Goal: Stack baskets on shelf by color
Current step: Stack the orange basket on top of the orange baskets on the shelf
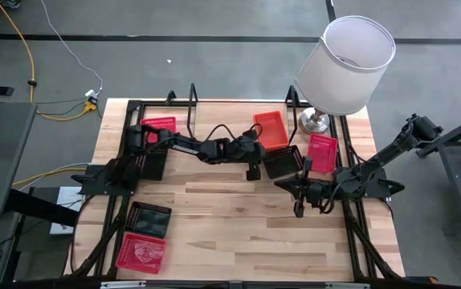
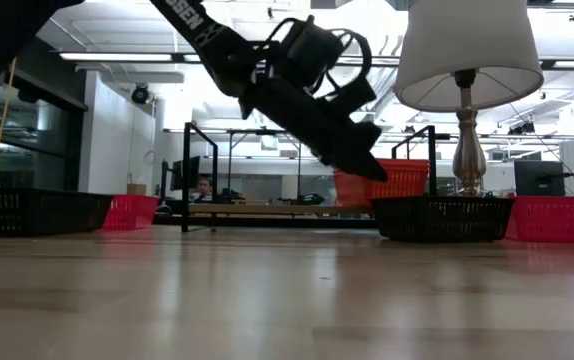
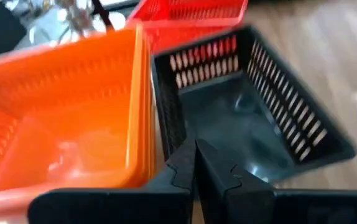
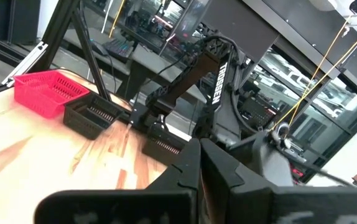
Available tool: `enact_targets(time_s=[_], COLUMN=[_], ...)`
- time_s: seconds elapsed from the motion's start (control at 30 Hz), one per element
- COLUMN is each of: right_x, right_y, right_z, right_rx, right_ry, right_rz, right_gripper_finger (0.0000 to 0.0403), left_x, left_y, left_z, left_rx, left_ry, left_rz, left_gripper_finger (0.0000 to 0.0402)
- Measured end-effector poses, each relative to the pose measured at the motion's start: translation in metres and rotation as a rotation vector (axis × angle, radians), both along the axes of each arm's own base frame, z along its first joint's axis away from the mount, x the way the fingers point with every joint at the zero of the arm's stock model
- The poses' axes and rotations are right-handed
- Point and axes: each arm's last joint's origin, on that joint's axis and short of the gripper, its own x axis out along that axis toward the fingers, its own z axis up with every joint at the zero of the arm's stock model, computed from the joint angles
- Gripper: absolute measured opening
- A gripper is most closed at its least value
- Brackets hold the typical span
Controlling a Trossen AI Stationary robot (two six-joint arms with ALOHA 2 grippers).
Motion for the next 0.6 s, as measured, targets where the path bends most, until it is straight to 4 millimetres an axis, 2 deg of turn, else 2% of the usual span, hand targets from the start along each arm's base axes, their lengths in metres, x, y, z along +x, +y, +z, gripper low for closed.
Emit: enact_targets(time_s=[0.2,0.4,0.6], right_x=[0.000,0.000,0.000], right_y=[0.000,0.000,0.000], right_z=[0.000,0.000,0.000], right_rx=[0.002,0.002,0.002], right_ry=[0.000,0.000,0.000], right_rz=[0.000,0.000,0.000], right_gripper_finger=[0.0000,0.0000,0.0000], left_x=[-0.002,-0.007,-0.011], left_y=[0.006,0.026,0.043], left_z=[0.000,0.002,0.003], left_rx=[0.067,0.091,-0.007], left_ry=[0.022,0.019,-0.036], left_rz=[0.094,0.141,0.094], left_gripper_finger=[0.0000,0.0000,0.0000])
